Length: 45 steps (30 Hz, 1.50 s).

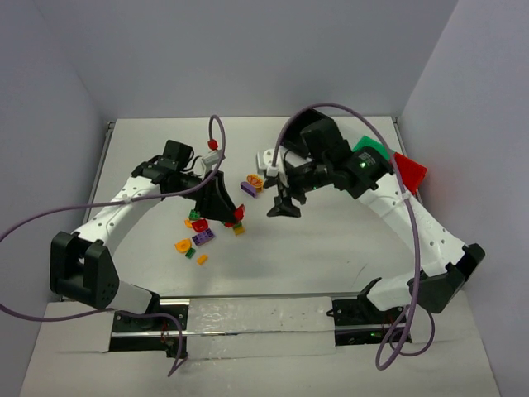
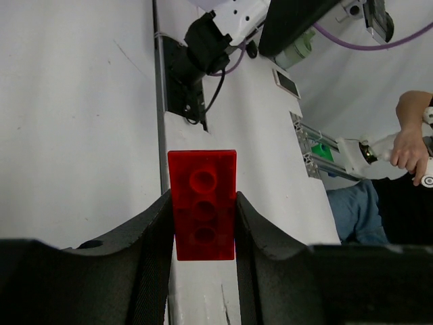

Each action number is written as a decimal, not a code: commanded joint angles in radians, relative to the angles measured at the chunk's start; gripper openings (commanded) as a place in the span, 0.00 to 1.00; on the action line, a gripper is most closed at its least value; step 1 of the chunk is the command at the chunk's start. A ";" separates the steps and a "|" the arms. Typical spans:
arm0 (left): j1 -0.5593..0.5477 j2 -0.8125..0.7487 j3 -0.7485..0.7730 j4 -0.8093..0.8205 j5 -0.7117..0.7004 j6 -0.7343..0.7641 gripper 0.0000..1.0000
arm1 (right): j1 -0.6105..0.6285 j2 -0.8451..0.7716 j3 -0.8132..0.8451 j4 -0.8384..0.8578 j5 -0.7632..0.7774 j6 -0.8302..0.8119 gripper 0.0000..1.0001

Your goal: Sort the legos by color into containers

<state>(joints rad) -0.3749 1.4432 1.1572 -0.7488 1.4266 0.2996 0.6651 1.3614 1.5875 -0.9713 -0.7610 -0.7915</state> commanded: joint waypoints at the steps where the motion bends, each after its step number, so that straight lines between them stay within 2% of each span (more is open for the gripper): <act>1: -0.037 -0.047 0.000 -0.025 0.092 0.054 0.15 | 0.110 0.002 0.033 -0.066 0.059 -0.054 0.78; 9: -0.054 -0.076 -0.041 0.036 0.093 -0.005 0.15 | 0.218 0.047 0.064 -0.045 0.105 -0.039 0.78; 16: -0.064 -0.069 -0.031 0.027 0.094 -0.005 0.16 | 0.302 0.084 0.076 -0.029 0.223 -0.060 0.78; 22: -0.068 -0.056 -0.018 0.010 0.102 0.005 0.16 | 0.358 0.104 0.084 -0.023 0.262 -0.073 0.75; 25: -0.068 -0.049 -0.016 0.013 0.106 0.001 0.17 | 0.374 0.110 0.088 -0.021 0.275 -0.077 0.70; 33: -0.068 -0.032 -0.004 0.009 0.131 -0.007 0.18 | 0.407 0.126 0.053 -0.008 0.312 -0.099 0.49; 42: -0.068 -0.040 -0.008 0.011 0.158 -0.012 0.20 | 0.412 0.123 0.016 0.005 0.354 -0.115 0.46; 45: -0.068 -0.043 -0.005 0.002 0.161 -0.003 0.26 | 0.413 0.122 -0.001 0.013 0.375 -0.121 0.34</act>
<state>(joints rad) -0.4445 1.4086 1.1164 -0.7580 1.4503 0.2810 1.0642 1.4811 1.6128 -0.9544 -0.4037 -0.9062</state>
